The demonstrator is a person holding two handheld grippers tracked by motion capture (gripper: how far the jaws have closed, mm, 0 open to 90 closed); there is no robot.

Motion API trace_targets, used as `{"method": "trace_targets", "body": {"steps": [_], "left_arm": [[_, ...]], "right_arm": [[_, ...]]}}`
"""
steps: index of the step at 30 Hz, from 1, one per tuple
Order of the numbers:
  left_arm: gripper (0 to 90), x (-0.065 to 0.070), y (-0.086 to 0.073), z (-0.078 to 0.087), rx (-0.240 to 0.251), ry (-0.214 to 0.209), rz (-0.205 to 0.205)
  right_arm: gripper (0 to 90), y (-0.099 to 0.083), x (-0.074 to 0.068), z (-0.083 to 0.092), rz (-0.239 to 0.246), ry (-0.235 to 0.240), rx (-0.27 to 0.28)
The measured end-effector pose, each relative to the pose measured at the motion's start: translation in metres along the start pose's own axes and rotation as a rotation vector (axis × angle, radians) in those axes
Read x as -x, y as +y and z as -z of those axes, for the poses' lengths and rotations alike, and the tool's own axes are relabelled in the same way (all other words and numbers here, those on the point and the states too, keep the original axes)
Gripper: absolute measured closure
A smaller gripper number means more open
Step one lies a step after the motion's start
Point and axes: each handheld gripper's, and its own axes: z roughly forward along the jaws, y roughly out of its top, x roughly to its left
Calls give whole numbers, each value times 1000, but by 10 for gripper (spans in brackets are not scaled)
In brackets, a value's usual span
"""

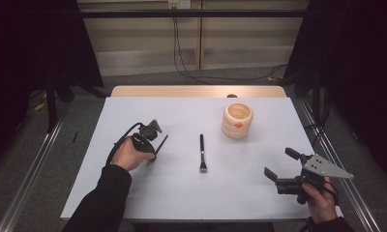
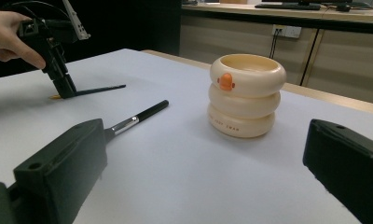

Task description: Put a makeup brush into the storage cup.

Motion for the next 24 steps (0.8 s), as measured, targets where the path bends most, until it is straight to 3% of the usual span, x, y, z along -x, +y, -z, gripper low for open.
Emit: {"method": "trace_targets", "body": {"steps": [7,10,14,18,24], "left_arm": [[781,1,0,-1,-3,17,-13],[795,0,-1,-1,-5,4,-26],[834,-4,0,-2,-2,-12,-13],[837,-1,2,-2,-21,9,-40],[840,-3,1,-2,-13,4,-29]], "right_arm": [[0,0,-1,0,1,0,-3],[0,0,-1,0,-1,-9,-4],[0,0,-2,-1,-6,-10,-4],[0,0,-1,-1,-3,-8,-7],[0,0,-1,-1,-3,-9,-8]]}}
